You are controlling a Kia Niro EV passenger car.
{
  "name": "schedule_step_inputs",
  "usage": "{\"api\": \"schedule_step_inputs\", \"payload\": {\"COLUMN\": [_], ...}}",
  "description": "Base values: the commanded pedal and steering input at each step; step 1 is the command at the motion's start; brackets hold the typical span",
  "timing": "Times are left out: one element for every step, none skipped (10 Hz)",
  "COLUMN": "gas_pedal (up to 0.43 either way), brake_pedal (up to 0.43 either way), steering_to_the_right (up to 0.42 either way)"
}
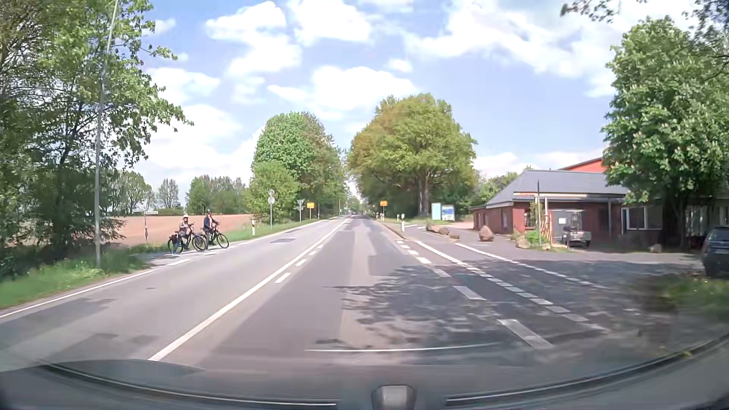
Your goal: Follow the waypoints while adhering to traffic rules and regulations
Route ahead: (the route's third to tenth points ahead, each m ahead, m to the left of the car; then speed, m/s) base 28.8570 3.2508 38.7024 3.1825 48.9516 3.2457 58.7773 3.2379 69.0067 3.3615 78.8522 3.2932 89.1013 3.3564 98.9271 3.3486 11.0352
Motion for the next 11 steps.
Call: {"api": "schedule_step_inputs", "payload": {"gas_pedal": [0.138,0.138,0.138,0.138,0.138,0.138,0.138,0.138,0.138,0.138,0.138], "brake_pedal": [0.000,0.000,0.000,0.000,0.000,0.000,0.000,0.000,0.000,0.000,0.000], "steering_to_the_right": [-0.003,-0.003,-0.003,-0.003,-0.003,-0.003,-0.003,-0.003,-0.003,-0.003,-0.003]}}
